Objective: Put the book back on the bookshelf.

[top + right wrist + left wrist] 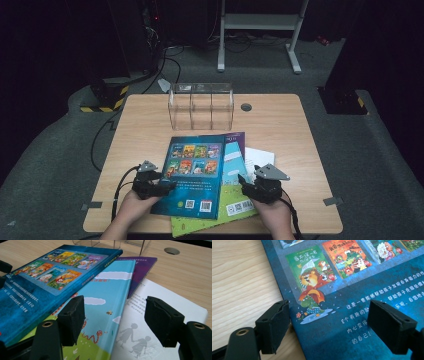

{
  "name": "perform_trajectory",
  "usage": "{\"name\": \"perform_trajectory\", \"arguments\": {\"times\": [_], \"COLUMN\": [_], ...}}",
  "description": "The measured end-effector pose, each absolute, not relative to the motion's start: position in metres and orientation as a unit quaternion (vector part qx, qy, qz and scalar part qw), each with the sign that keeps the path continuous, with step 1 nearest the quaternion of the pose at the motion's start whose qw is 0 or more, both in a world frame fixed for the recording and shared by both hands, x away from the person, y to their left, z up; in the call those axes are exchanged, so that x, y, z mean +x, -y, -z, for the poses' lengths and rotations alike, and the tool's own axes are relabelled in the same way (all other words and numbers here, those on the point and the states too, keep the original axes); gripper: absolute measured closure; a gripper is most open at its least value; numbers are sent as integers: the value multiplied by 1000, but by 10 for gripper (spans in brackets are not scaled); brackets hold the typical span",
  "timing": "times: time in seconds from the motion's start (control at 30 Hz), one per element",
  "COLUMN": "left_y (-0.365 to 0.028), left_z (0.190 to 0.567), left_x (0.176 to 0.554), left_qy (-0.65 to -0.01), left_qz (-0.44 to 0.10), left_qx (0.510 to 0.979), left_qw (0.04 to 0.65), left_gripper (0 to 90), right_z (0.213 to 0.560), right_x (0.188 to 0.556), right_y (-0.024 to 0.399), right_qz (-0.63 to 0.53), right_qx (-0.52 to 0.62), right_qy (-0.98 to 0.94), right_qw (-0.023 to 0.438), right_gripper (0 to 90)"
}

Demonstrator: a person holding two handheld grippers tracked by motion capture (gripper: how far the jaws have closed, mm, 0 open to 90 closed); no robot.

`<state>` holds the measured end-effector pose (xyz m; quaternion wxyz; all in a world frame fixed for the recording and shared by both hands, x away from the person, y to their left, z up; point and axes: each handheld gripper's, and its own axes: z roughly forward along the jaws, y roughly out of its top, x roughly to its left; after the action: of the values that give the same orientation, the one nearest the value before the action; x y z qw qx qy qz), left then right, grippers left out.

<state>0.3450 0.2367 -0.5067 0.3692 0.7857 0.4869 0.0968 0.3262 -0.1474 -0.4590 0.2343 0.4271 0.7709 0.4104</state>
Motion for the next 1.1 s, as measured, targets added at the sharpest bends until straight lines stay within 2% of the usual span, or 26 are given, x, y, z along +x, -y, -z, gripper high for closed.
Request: {"name": "perform_trajectory", "arguments": {"times": [1.1], "left_y": [-160], "left_z": [493], "left_x": [327], "left_qy": [-394], "left_qz": [-104], "left_qx": [814], "left_qw": [414], "left_gripper": [192], "right_z": [460], "right_x": [324], "right_y": [154], "right_qz": [-407], "right_qx": [435], "right_qy": [-773], "right_qw": [218], "right_gripper": [327]}}
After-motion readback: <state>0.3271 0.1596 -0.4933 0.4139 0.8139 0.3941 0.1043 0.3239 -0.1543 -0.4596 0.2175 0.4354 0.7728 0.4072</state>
